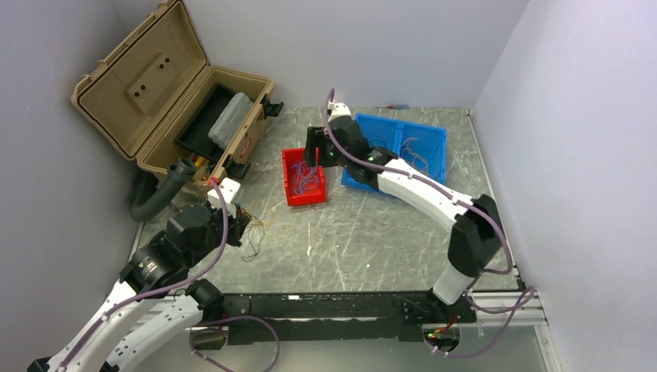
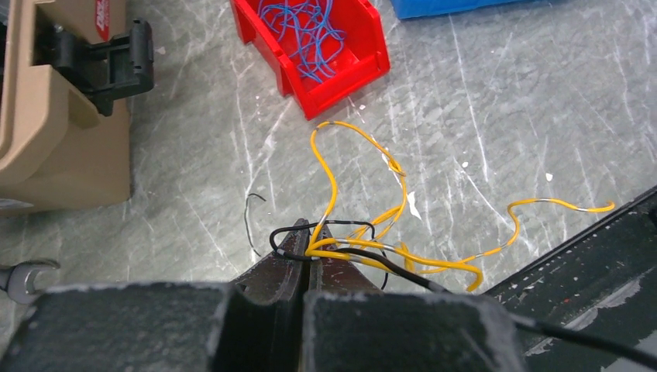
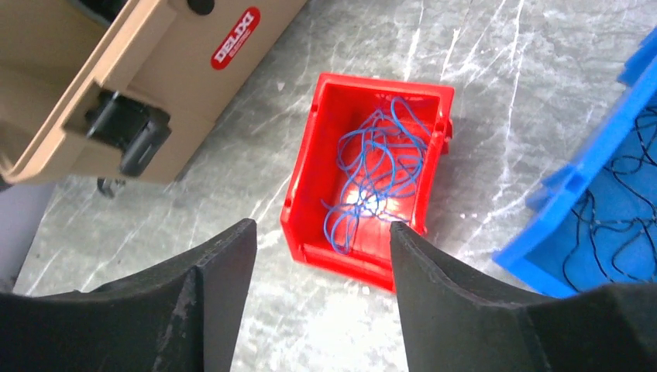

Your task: Untangle the cables

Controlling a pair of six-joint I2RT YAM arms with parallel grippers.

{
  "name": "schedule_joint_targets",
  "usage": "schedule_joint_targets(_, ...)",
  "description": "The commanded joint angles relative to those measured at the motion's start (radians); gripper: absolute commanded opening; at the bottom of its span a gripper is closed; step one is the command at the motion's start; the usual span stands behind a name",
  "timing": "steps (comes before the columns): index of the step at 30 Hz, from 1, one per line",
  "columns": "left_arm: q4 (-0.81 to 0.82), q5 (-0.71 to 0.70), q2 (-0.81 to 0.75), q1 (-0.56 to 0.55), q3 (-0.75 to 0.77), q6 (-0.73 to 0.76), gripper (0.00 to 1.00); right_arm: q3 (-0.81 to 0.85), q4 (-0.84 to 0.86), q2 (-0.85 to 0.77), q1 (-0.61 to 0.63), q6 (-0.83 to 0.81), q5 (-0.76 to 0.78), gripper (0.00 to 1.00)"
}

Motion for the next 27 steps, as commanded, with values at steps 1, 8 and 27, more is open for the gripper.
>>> schedule_joint_targets(1, 0.025, 0.078, 0.037, -0.002, 0.073, -0.022, 0.00, -0.090, 0.042, -0.149, 0.003, -0.044, -0.049, 0.68)
schedule_joint_targets(8, 0.103, 0.264, 0.094, -0.002, 0.105, -0.106, 0.00, -0.366, 0.181, -0.472, 0.002, -0.102, -0.199, 0.76)
schedule_joint_targets(27, 0.442, 0.494, 0.234, -0.003, 0.078, -0.310, 0.00, -1.112, 0.819, -1.029, 0.013, 0.100, -0.687, 0.78)
